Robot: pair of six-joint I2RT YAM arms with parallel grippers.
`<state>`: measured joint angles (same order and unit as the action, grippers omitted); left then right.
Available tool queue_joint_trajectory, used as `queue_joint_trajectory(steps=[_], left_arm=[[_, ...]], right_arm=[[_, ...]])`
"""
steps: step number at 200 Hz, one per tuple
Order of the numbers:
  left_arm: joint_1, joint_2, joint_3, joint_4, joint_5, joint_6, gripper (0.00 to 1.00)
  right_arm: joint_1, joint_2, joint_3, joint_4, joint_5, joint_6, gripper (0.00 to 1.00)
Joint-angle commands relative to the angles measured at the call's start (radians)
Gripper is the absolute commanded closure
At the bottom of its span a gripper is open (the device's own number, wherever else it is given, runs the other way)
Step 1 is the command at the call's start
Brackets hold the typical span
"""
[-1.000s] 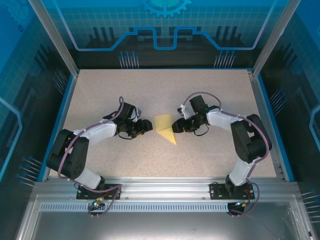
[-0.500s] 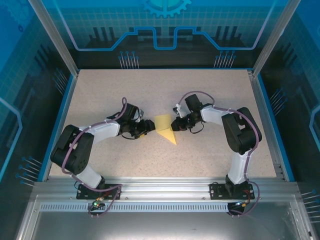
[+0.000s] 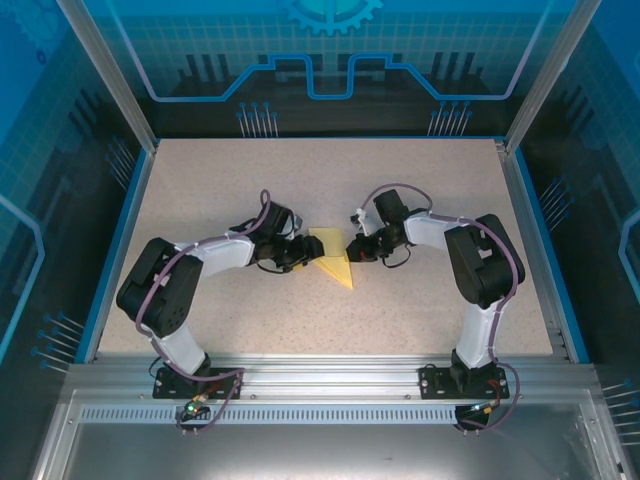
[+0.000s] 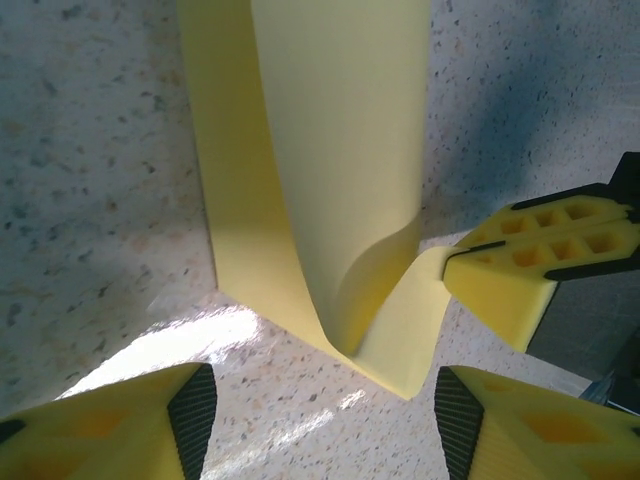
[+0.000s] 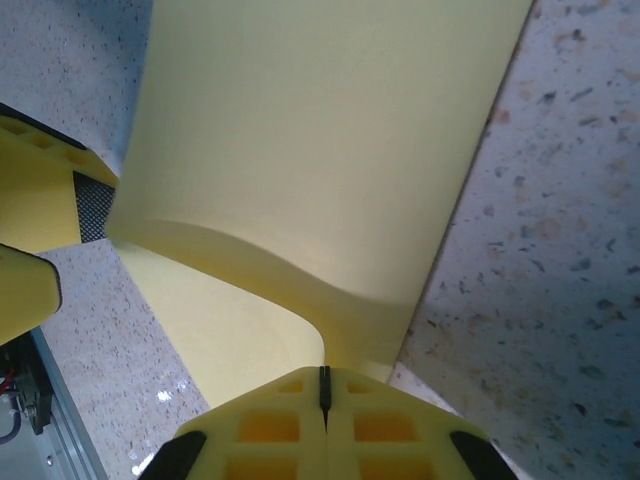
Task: Fold a paper plane with a square sheet of paper (fold left side to right side)
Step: Fourth fold the wing at the center of the table.
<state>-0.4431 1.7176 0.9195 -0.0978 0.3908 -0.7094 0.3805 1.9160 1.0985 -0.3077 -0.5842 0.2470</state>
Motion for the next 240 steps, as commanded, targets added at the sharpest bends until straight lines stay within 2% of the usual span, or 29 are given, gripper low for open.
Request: queue_joint_trajectory(steps=[1, 39, 63, 81, 103, 138, 178, 211, 240], left_arm=[[-0.013, 0.042, 0.049, 0.015, 0.029, -0.021, 0.38], [-0.028, 0.090, 0.090, 0.023, 0.036, -0.029, 0.46], [-0.033, 0.112, 0.109, 0.025, 0.035, -0.034, 0.61], [-0.036, 0.120, 0.117, 0.026, 0.034, -0.039, 0.73], [-0.040, 0.122, 0.128, 0.012, 0.025, -0.036, 0.80], [-0.042, 0.119, 0.134, -0.006, 0.013, -0.045, 0.86], [-0.043, 0.101, 0.130, -0.020, 0.003, -0.060, 0.91], [-0.045, 0.092, 0.146, -0.053, -0.003, -0.067, 0.92], [-0.045, 0.095, 0.165, -0.081, 0.003, -0.065, 0.92]], right_arm=[[-0.013, 0.000, -0.015, 0.019, -0.017, 0.012, 0.99], [-0.012, 0.007, -0.014, 0.021, -0.023, 0.013, 0.99], [-0.011, 0.007, -0.014, 0.022, -0.023, 0.012, 0.97], [-0.013, -0.017, -0.024, 0.022, 0.009, 0.007, 0.89], [-0.013, -0.088, -0.050, 0.015, 0.095, -0.010, 0.76], [0.018, -0.228, -0.115, 0.006, 0.265, -0.044, 0.65], [0.166, -0.351, -0.210, 0.050, 0.485, -0.083, 0.58], [0.296, -0.370, -0.280, 0.121, 0.596, -0.092, 0.55], [0.336, -0.333, -0.282, 0.146, 0.618, -0.086, 0.55]])
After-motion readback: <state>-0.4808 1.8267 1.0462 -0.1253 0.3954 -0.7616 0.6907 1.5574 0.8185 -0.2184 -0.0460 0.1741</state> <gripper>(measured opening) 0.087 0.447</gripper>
